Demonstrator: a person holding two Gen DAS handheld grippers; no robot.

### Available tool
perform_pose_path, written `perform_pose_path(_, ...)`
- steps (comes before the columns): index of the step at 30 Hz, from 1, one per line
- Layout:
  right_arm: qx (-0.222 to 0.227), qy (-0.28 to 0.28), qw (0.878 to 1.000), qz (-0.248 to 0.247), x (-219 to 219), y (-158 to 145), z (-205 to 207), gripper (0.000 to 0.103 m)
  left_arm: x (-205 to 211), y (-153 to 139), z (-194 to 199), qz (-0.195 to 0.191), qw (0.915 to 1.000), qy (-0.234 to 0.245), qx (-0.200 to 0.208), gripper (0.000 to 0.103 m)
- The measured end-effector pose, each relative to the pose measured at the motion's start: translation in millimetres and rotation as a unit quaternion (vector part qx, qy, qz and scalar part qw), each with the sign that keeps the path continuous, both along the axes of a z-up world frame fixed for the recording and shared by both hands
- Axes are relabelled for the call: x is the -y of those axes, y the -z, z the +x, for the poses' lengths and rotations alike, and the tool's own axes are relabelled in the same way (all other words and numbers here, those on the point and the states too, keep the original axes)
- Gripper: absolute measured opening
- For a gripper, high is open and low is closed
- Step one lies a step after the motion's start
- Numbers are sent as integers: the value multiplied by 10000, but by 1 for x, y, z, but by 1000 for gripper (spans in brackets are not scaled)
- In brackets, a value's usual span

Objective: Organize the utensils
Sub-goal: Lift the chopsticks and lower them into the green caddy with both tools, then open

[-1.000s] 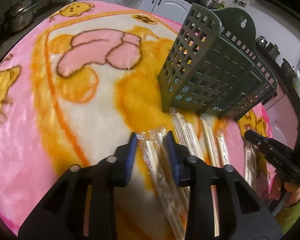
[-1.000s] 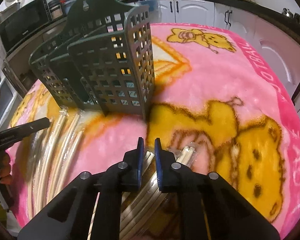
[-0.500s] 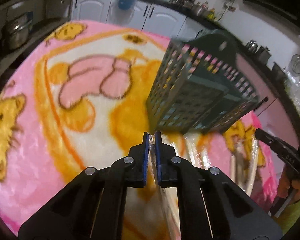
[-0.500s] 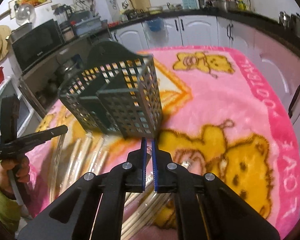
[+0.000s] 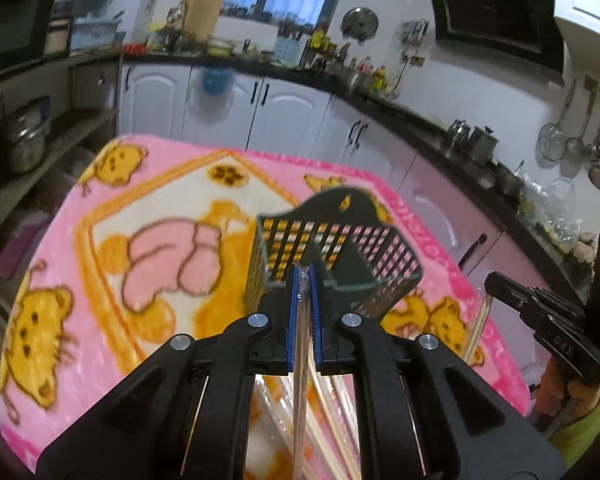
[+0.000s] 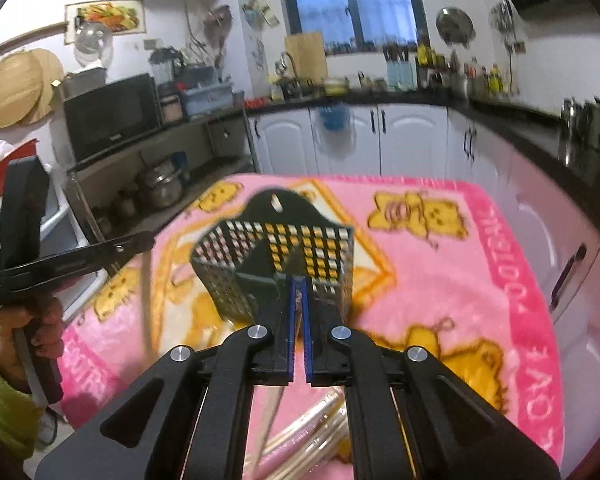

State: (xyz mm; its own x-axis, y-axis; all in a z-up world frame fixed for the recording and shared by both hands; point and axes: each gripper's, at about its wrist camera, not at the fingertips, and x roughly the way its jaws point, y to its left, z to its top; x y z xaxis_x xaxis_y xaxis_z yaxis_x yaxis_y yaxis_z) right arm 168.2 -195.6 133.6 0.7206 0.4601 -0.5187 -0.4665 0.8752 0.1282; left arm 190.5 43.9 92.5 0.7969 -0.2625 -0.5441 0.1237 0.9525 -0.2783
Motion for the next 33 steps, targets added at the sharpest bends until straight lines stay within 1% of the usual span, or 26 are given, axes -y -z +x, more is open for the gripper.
perform_pose_path(7,453,71,9987,203,2,-38,-4,3,5,-33,1,-62,9993,79,366,3)
perform_pose_path(12,734,122,9966,350,4,-66,0,2,10,-66,3,-70,9973,125,714,3)
perform_pose_path(18,1092,81,9927,496,0,-103,8,2,17,-105,10,51,9934,32,1148,3)
perform_pose_path(23,1278,40,9904,533,-5,-124,16,2,25,-128,24,130,9902,-80,1386,3)
perform_pose_path(27,1364,19,9894,503,-9,-135,26,2,32,-137,32,255,9871,-179,1570,3)
perform_pose_path(30,1400,23,9890,477,-12,-137,35,2,37,-136,38,371,9849,-291,1665,3)
perform_pose_path(33,1344,56,9896,513,-15,-136,46,2,42,-133,50,528,9833,-409,1694,3)
